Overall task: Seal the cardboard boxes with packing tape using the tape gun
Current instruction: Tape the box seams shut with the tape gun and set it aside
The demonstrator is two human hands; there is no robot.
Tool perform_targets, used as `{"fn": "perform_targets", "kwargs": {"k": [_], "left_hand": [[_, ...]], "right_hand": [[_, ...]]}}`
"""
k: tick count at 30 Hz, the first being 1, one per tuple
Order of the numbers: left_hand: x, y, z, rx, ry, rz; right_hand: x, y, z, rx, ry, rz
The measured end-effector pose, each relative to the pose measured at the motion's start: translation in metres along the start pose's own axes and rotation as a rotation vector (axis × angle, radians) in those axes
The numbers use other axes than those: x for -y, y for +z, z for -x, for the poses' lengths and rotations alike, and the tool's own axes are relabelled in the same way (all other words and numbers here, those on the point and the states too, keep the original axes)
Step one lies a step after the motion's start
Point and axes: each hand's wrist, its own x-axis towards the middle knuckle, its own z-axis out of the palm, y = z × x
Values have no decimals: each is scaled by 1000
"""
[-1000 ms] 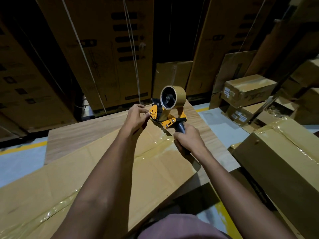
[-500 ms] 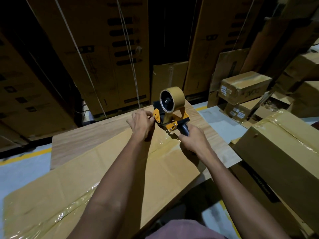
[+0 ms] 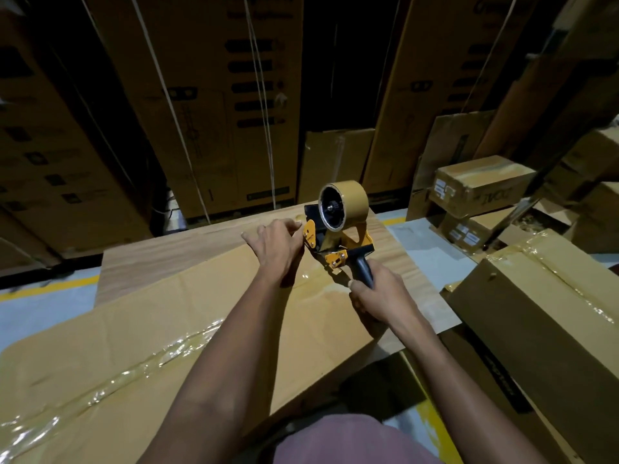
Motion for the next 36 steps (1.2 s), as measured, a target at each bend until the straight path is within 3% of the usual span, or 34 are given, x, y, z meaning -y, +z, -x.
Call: {"fn": "perform_targets", "kwargs": {"k": [5, 10, 18, 26, 36], "left_hand": [[-6, 4, 11, -59, 30, 23], [-9, 2, 11, -59, 22, 35], [-6, 1, -6, -76, -39, 1], [-1, -8, -44, -94, 2, 62], [2, 2, -39, -143, 45, -37]], "right_hand": [[-16, 1, 17, 72, -86, 94], [-26, 14, 21, -36, -232, 84], [-16, 13, -1, -114, -281, 23], [4, -17, -64, 23, -227, 55], [-16, -21, -44, 87, -96, -148]]}}
